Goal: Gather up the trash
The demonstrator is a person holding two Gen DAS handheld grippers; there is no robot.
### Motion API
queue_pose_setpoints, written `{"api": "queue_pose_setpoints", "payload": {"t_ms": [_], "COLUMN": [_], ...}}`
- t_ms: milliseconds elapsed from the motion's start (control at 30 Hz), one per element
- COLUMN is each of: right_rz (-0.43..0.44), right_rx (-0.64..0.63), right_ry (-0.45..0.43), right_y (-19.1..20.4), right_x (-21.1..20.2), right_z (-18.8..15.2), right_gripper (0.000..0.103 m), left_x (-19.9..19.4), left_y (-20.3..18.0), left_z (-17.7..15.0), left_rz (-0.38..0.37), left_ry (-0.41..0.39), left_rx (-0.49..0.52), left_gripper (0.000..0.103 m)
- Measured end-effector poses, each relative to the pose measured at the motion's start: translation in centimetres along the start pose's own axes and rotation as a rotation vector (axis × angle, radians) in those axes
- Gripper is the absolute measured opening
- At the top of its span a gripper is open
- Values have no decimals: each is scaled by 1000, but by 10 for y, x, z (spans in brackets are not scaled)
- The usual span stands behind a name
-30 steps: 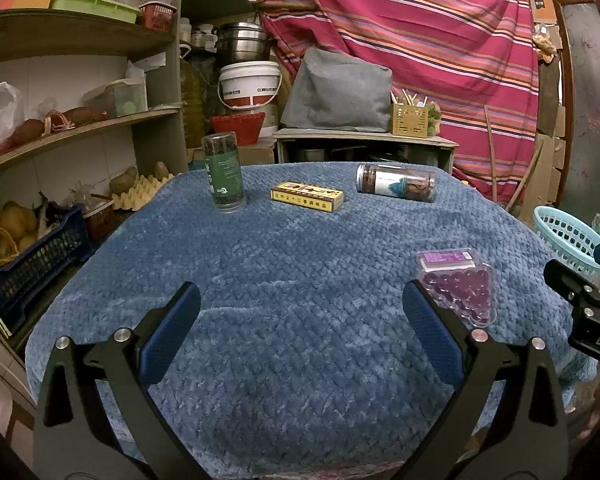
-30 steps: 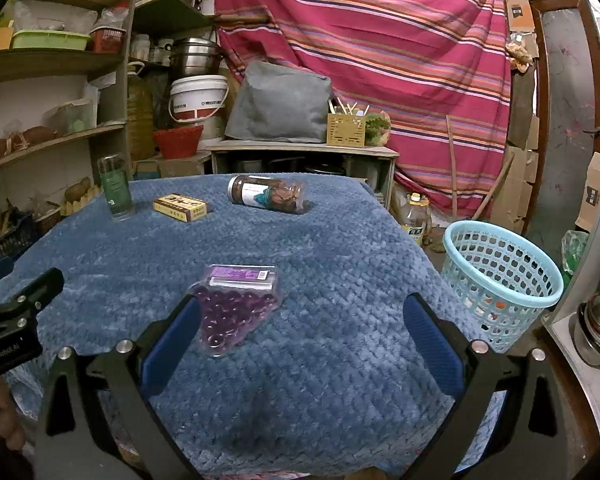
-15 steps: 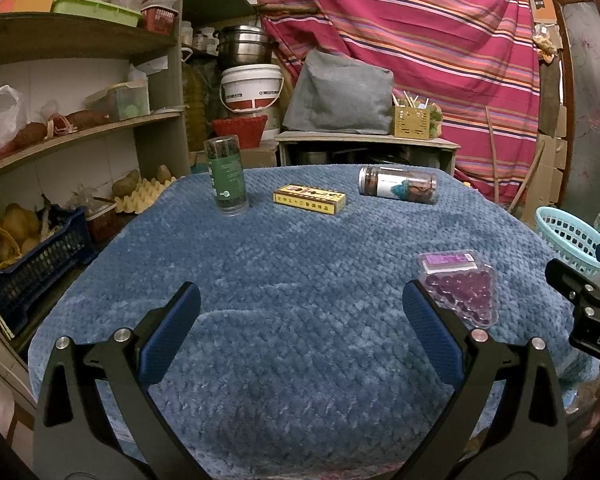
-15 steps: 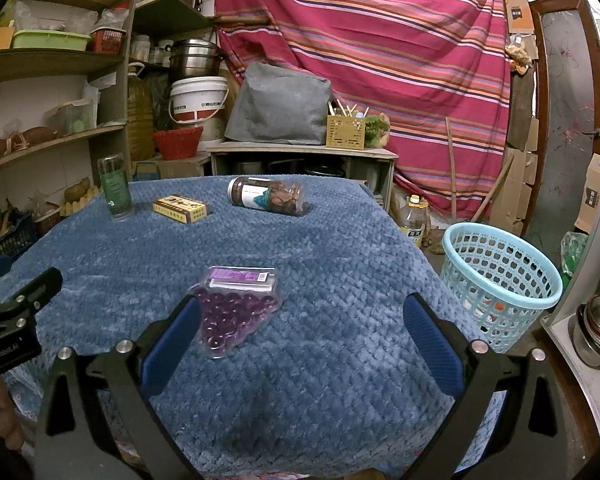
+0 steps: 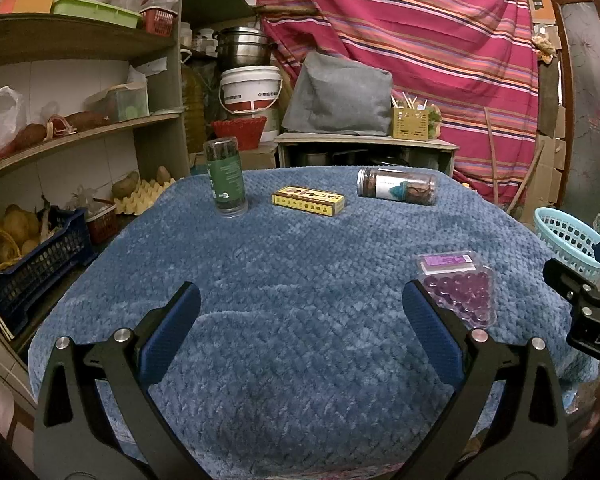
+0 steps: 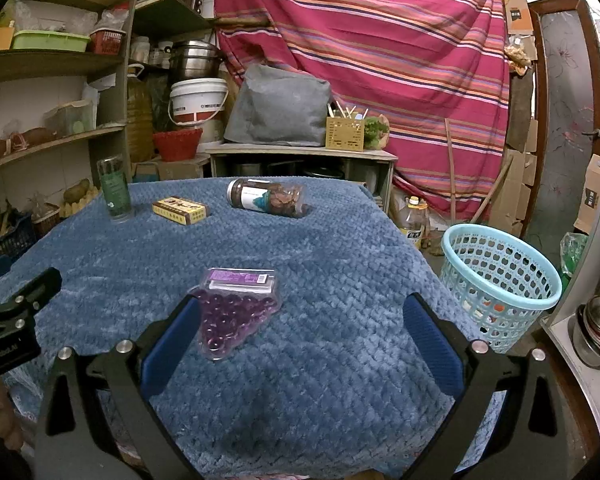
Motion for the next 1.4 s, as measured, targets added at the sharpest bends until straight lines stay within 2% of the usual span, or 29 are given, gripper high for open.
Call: {"api": "queue_pose_setpoints", "payload": {"t_ms": [1400], "right_rz": [1], "right_rx": [-2], "right_ry": [-3], "right_y": [-2], "right_x": [0], "right_z": [-1], "right_gripper": [99], "left_x": [-6], "left_y": [2], "left_z": [9], "left_rz": [13], "left_ry": [-31], "left_rx": [8], "left_gripper": [98]}}
Point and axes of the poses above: each gripper's, at about its wrist camera, not at the fingertips, and x roughly the way its jaws point, y to its left, z to its top, the point moved 4 cm from there along x, roughly the way its jaws point, and after that the axes turned 6 degrees about x, right-handed, at the moved point
